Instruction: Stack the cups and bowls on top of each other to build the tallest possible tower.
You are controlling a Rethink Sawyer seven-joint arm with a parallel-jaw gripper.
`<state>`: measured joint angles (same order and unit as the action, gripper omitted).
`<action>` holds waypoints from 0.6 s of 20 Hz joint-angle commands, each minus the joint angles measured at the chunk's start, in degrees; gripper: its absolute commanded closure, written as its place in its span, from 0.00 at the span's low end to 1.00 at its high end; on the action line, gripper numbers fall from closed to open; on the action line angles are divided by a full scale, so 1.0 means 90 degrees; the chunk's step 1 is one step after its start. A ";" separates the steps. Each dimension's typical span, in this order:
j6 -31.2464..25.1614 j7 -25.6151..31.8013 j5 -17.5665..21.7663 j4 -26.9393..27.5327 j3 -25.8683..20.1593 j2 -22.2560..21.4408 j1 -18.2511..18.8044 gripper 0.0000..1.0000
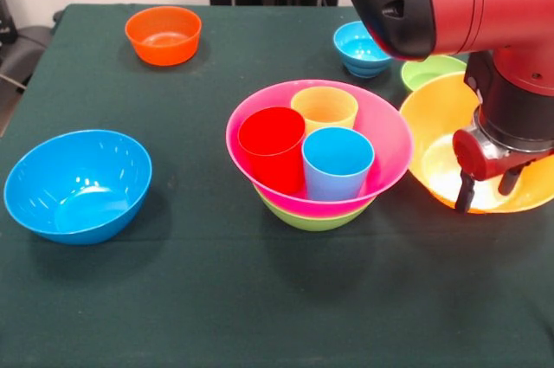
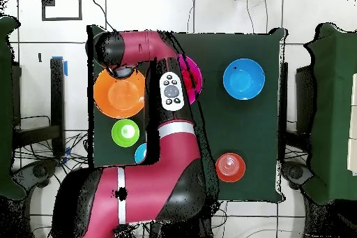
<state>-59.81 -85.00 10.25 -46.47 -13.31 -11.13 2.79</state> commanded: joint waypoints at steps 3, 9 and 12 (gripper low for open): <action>-0.1459 0.1405 0.0105 0.0175 -0.0651 0.0154 0.0096 0.00; -0.0291 -0.0146 0.0008 -0.0793 -0.0291 -0.0398 -0.0049 0.00; 0.0459 -0.1127 0.0022 -0.1241 -0.0020 -0.0613 -0.0245 0.00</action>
<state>-61.78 -85.60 9.59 -49.45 -13.09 -13.80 2.16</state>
